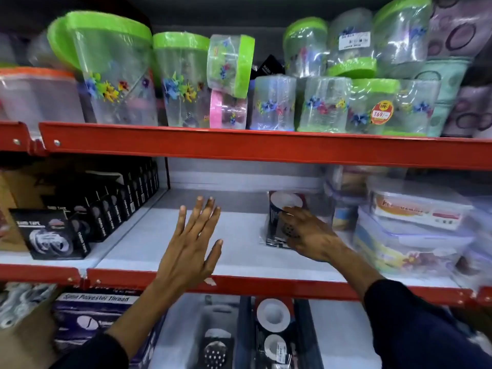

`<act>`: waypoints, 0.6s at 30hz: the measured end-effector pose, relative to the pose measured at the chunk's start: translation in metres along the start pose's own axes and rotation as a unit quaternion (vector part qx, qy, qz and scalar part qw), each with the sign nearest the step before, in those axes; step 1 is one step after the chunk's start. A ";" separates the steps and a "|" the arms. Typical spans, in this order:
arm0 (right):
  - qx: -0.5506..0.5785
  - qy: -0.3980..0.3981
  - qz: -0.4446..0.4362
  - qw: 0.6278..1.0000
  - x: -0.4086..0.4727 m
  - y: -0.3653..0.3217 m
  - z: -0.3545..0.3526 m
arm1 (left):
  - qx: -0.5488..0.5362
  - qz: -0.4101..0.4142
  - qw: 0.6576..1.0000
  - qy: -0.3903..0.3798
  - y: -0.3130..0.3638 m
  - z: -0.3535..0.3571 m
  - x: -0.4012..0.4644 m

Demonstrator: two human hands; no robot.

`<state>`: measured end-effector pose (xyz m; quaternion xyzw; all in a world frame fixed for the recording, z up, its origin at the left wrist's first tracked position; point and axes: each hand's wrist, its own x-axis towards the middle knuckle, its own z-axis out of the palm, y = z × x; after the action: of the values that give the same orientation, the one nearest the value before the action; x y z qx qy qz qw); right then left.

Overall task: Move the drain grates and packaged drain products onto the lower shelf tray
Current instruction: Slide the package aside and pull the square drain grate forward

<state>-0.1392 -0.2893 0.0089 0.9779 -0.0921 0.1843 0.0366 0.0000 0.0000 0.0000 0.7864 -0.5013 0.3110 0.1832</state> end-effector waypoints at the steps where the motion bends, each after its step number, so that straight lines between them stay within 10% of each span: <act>1: 0.019 -0.034 0.026 0.999 0.006 0.006 0.009 | -0.002 -0.014 1.000 -0.027 -0.005 0.008 -0.003; 18: 0.024 -0.140 0.069 0.987 0.043 0.034 0.017 | -0.047 -0.092 0.987 -0.127 -0.077 0.057 -0.027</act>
<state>-0.1001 -0.3319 0.0102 0.9858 -0.1596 0.0499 -0.0133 0.0786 0.0164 -0.0585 0.8527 -0.4604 0.1664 0.1824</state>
